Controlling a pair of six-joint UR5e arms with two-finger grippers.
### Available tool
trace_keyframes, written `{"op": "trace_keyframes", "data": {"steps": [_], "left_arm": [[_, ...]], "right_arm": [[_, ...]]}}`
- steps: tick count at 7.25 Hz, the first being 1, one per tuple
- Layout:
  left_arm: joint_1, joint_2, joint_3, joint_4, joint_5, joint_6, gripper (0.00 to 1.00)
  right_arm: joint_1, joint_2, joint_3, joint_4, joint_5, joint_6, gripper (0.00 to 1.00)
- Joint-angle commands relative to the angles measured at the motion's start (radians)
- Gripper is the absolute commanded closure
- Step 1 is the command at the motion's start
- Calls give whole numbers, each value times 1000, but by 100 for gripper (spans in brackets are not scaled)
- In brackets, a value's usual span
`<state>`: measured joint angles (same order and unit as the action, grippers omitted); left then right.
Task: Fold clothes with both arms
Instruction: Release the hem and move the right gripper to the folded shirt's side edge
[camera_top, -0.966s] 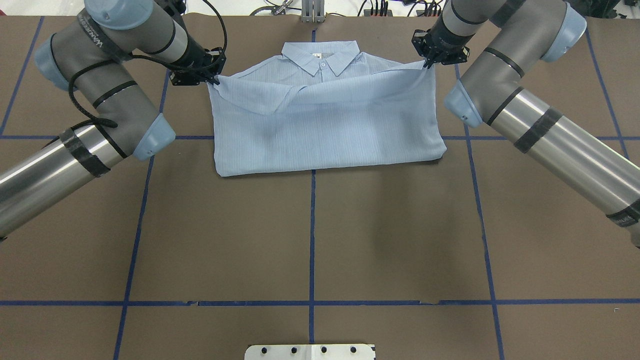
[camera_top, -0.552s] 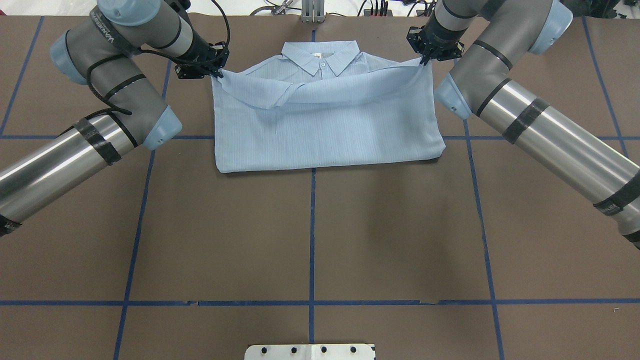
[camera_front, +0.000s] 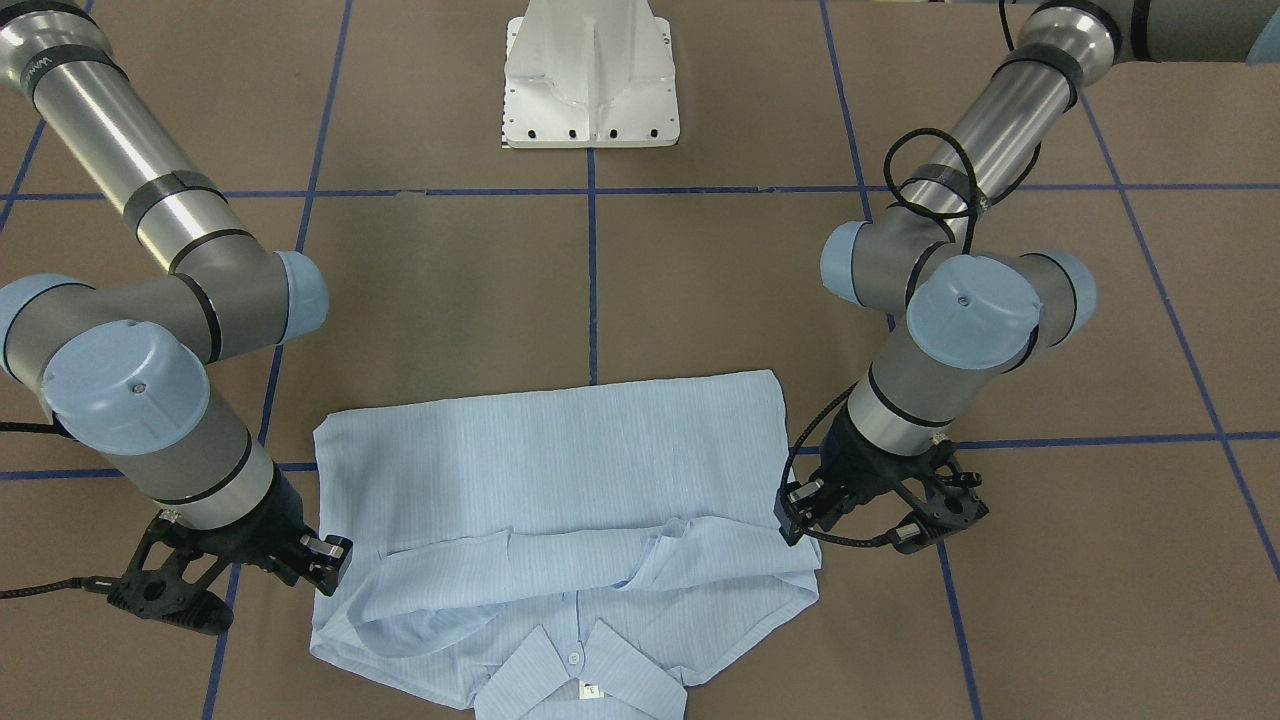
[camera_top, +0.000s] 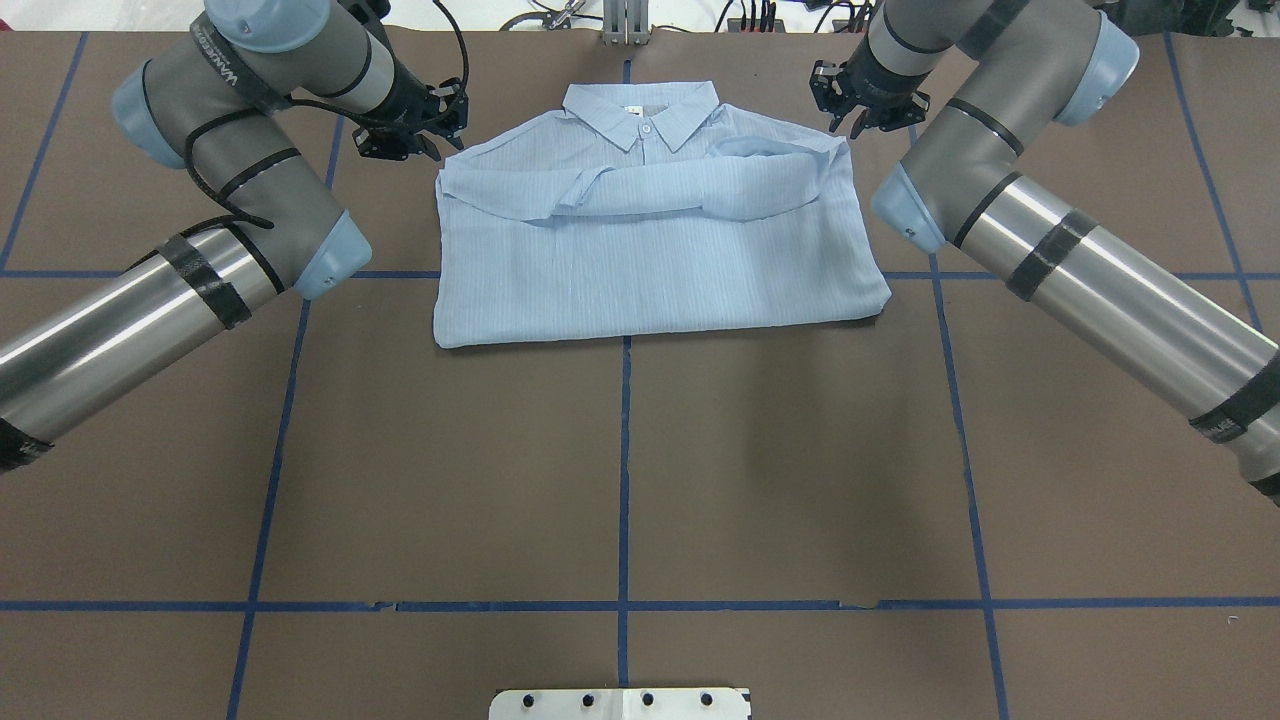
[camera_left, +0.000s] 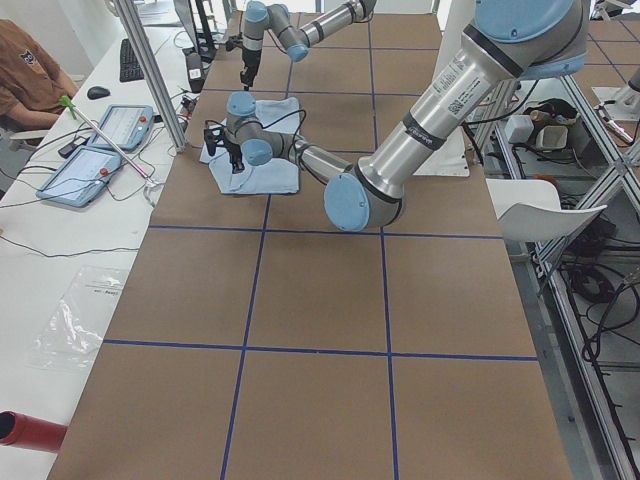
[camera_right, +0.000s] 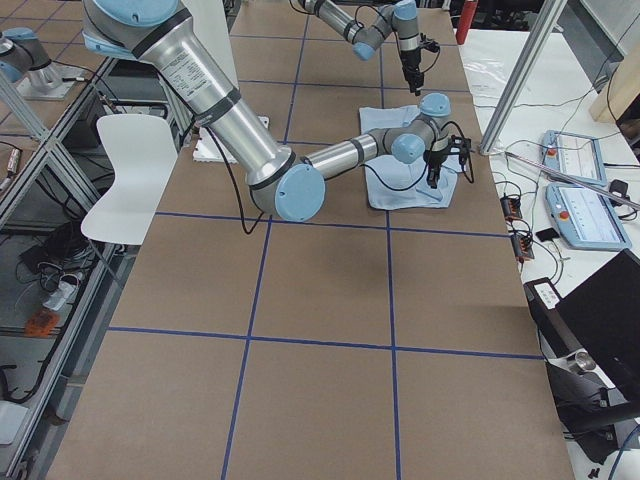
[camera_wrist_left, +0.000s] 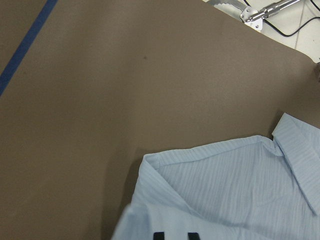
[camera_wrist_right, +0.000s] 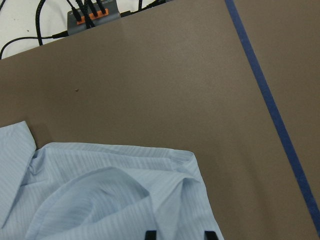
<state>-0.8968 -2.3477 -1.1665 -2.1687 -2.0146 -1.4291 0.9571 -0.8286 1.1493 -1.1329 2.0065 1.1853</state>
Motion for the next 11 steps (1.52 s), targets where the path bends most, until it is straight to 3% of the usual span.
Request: {"op": "trace_keyframes", "data": {"steps": [1,3,5,6,8,11], "left_arm": [[-4,2,-7,3,-3,1,0],[-5,7,-33,13,-4,1,0],[-7,8,-53,13,-4,-1,0],[-7,8,-64,15,-4,-2,0],[-7,10,-68,21,-4,-2,0],[-7,16,-71,21,-4,-2,0]], "right_arm": [[-4,-53,35,36,3,-29,0],[-55,-140,148,32,12,-32,0],[-102,-181,158,30,12,-33,2],[-106,-202,177,28,14,-35,6],[-126,-231,201,27,15,-35,29],[-156,-305,275,25,18,-35,31]]}}
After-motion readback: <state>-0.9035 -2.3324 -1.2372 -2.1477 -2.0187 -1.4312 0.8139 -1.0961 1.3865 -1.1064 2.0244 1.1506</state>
